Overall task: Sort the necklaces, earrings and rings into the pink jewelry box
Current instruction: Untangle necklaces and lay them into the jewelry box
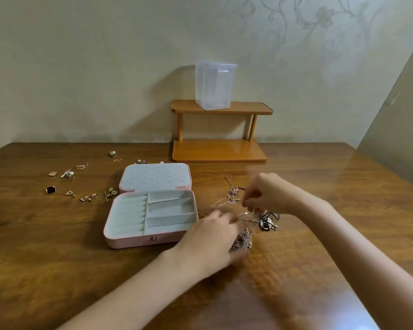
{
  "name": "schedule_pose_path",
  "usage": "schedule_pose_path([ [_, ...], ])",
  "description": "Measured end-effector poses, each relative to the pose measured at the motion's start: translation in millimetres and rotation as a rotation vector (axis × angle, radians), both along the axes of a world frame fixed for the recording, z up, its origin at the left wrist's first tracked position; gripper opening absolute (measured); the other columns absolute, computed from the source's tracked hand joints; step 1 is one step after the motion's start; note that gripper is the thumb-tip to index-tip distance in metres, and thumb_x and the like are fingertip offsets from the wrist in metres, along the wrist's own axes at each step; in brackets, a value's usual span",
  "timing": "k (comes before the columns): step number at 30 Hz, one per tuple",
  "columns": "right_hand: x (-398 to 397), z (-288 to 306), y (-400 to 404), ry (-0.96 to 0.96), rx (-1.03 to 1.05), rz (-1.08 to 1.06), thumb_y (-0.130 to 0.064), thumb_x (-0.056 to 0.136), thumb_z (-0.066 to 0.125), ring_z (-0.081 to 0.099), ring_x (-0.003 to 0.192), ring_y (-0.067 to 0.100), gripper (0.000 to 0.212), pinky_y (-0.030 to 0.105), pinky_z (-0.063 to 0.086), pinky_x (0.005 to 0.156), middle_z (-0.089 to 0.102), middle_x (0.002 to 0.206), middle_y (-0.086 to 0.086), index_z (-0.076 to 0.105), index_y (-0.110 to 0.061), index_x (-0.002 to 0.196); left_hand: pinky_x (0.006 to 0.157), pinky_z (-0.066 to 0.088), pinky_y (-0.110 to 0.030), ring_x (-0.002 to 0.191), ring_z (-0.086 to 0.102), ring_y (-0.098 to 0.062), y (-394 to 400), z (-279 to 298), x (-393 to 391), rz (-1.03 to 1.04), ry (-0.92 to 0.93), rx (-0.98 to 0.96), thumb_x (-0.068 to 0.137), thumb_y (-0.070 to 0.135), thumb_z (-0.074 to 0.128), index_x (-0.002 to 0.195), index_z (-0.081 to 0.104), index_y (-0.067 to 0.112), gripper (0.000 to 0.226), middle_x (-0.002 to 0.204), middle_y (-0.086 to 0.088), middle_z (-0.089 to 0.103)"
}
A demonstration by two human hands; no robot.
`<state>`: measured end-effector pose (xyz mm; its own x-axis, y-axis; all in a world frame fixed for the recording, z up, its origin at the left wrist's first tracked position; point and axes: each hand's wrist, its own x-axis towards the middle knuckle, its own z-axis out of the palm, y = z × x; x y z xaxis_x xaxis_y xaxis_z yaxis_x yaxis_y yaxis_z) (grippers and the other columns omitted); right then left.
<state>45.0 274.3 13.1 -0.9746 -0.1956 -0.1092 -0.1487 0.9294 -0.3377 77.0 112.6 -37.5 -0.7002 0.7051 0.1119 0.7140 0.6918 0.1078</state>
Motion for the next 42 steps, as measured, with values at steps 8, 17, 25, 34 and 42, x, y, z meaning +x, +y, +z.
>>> schedule_pose_path([
  [8, 12.2, -18.3, -3.4, -0.133, -0.056, 0.063, -0.019, 0.081, 0.070, 0.055, 0.048, 0.005, 0.004, 0.015, 0.045, 0.046, 0.065, 0.066, -0.002, 0.067, -0.016, 0.080, 0.099, 0.037, -0.029, 0.118, 0.038, -0.017, -9.4, -11.6, -5.0, 0.062, -0.026, 0.102, 0.089, 0.035, 0.056, 0.133, 0.031, 0.019, 0.053, 0.131, 0.004, 0.044],
  [17, 18.5, -14.3, -4.1, -0.359, 0.145, 0.080, -0.007, 0.080, 0.069, 0.054, 0.051, 0.007, 0.018, 0.017, 0.045, 0.051, 0.057, 0.062, -0.003, 0.058, -0.017, 0.069, 0.099, 0.036, -0.028, 0.120, 0.043, -0.018, -14.5, -8.7, -2.6, 0.098, -0.088, 0.074, 0.085, 0.041, 0.060, 0.132, 0.030, 0.020, 0.060, 0.131, 0.002, 0.044],
  [25, 28.3, -12.1, -0.1, -0.192, 0.092, 0.044, -0.015, 0.081, 0.069, 0.053, 0.056, 0.006, 0.010, 0.010, 0.042, 0.048, 0.061, 0.071, -0.003, 0.070, -0.011, 0.090, 0.095, 0.033, -0.021, 0.122, 0.040, -0.012, -20.2, -4.5, -0.9, 0.084, -0.242, 0.090, 0.083, 0.034, 0.065, 0.140, 0.023, 0.024, 0.071, 0.135, 0.005, 0.037],
  [34, 25.0, -10.8, -13.4, -0.126, 0.172, 0.125, -0.018, 0.080, 0.070, 0.058, 0.078, 0.012, 0.015, 0.022, 0.049, 0.069, 0.069, 0.091, 0.000, 0.071, -0.012, 0.094, 0.092, 0.048, -0.020, 0.102, 0.057, -0.004, -48.0, 39.2, 7.1, 0.100, -0.767, 0.536, 0.074, 0.012, 0.074, 0.119, 0.044, 0.032, 0.057, 0.110, 0.011, 0.061],
  [42, 23.3, 3.6, -32.7, -0.056, -0.448, 0.234, -0.009, 0.082, 0.068, 0.054, 0.058, 0.006, 0.009, 0.015, 0.045, 0.055, 0.069, 0.078, 0.002, 0.071, -0.010, 0.091, 0.079, 0.055, -0.023, 0.091, 0.067, -0.021, -58.9, 104.3, -10.2, 0.013, -1.189, 1.381, 0.056, 0.010, 0.072, 0.115, 0.053, 0.005, 0.062, 0.104, -0.014, 0.070],
])
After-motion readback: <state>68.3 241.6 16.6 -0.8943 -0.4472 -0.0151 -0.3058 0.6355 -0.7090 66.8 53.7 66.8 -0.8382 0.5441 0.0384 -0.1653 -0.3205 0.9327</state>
